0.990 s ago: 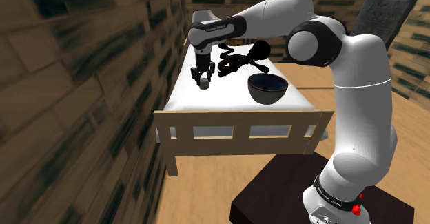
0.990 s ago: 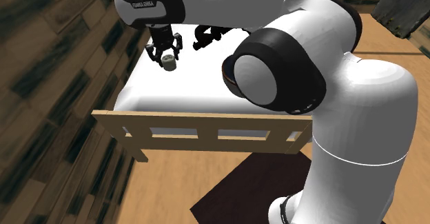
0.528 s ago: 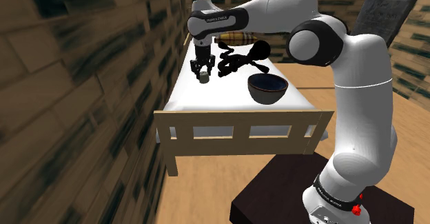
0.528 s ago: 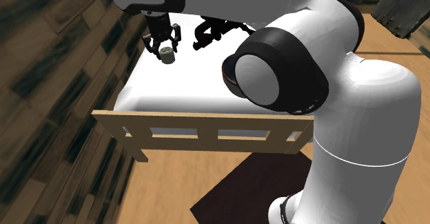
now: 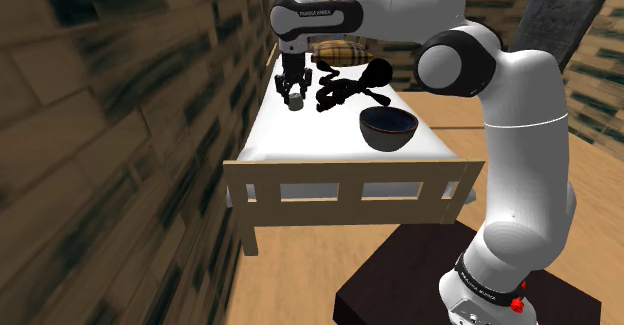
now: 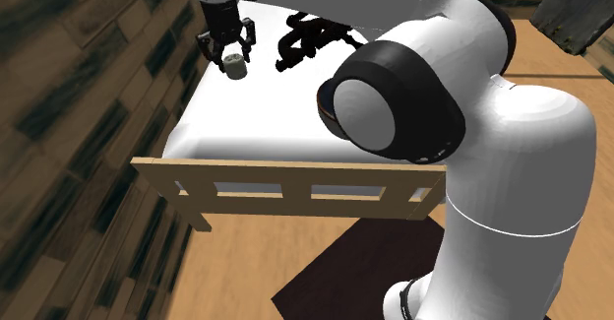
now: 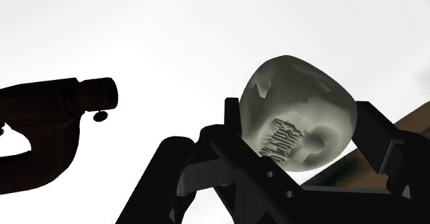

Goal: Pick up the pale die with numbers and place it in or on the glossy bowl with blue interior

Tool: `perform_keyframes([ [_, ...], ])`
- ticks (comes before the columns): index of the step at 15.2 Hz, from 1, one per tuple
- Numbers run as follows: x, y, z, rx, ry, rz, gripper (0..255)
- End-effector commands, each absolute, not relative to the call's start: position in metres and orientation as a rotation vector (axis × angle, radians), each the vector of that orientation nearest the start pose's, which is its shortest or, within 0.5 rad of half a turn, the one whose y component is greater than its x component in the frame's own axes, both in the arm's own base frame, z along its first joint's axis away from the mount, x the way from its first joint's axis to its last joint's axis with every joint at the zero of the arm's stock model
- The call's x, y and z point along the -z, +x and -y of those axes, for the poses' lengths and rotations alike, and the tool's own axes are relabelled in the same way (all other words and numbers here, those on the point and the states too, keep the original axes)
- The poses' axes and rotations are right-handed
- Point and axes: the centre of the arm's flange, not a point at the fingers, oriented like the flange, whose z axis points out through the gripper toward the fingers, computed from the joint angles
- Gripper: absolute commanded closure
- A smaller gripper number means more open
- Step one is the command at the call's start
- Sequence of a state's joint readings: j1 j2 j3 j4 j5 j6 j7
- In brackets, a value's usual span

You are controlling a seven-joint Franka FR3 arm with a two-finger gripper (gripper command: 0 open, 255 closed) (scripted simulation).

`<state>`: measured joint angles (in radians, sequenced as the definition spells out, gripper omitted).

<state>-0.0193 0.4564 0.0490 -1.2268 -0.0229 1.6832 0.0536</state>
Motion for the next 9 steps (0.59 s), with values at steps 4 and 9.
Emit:
perform_keyframes([
  [4, -0.539, 0.692, -0.01, 0.0, -3.142, -0.042, 255],
  [9, -0.566, 0.692, -0.01, 0.0, -3.142, -0.042, 255],
])
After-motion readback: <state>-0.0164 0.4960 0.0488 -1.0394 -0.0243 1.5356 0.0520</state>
